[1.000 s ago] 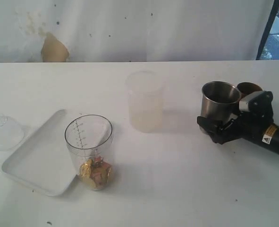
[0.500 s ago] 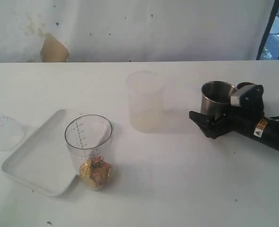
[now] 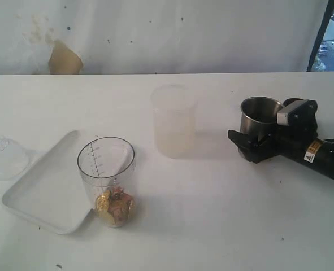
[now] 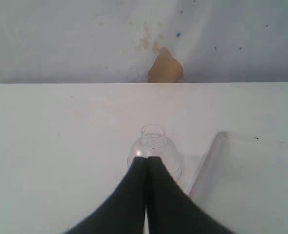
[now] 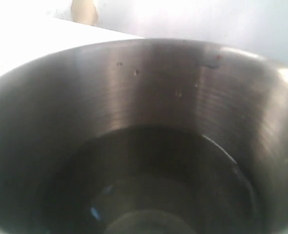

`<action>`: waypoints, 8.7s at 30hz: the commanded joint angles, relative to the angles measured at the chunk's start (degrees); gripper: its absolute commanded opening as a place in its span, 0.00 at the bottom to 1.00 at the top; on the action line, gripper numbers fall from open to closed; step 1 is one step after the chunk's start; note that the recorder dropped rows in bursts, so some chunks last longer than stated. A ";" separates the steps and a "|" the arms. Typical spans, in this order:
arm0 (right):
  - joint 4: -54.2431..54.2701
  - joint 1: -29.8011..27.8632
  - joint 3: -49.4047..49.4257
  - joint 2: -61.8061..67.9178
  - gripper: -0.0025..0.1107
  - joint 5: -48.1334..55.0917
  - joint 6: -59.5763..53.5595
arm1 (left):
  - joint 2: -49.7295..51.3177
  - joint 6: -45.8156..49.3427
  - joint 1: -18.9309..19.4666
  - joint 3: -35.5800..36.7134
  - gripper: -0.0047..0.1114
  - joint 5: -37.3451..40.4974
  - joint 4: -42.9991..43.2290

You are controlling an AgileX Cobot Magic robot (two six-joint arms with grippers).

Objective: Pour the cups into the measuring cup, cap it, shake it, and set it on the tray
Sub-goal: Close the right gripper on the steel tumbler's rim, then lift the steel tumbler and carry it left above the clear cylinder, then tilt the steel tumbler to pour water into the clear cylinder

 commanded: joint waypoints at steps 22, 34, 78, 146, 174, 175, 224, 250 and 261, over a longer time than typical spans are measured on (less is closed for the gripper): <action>3.62 0.09 -0.24 0.04 0.67 -0.91 -1.90 | -0.23 -0.03 -0.49 0.28 0.04 -0.22 -0.36; 0.68 0.09 -0.24 0.04 0.02 -1.00 -1.62 | -0.23 -0.03 -0.49 0.28 0.04 -0.22 -0.36; -15.08 26.94 -0.24 -24.48 0.02 5.53 25.16 | -0.23 -0.03 -0.49 0.28 0.04 -0.22 -0.36; -14.69 33.70 -5.64 -28.65 0.02 24.00 -6.62 | -0.23 -0.03 -0.49 0.28 0.04 -0.22 -0.36; -15.12 37.17 -10.19 -27.89 0.02 33.22 -9.53 | -0.23 -0.03 -0.49 0.28 0.04 -0.22 -0.36; -15.12 37.17 -10.19 -27.89 0.02 33.22 -9.53 | -0.23 -0.03 -0.49 0.28 0.04 -0.22 -0.36; -18.86 39.88 -11.11 -28.01 0.02 40.47 -16.48 | -0.23 0.08 -0.49 0.28 0.04 -0.22 -0.36; -18.86 39.88 -11.59 -28.01 0.02 40.83 -21.46 | -0.23 0.08 -0.49 0.28 0.04 -0.22 -0.36; -18.86 39.88 -11.81 -28.01 0.02 42.42 -24.12 | -0.23 0.08 -0.49 0.28 0.04 -0.22 -0.36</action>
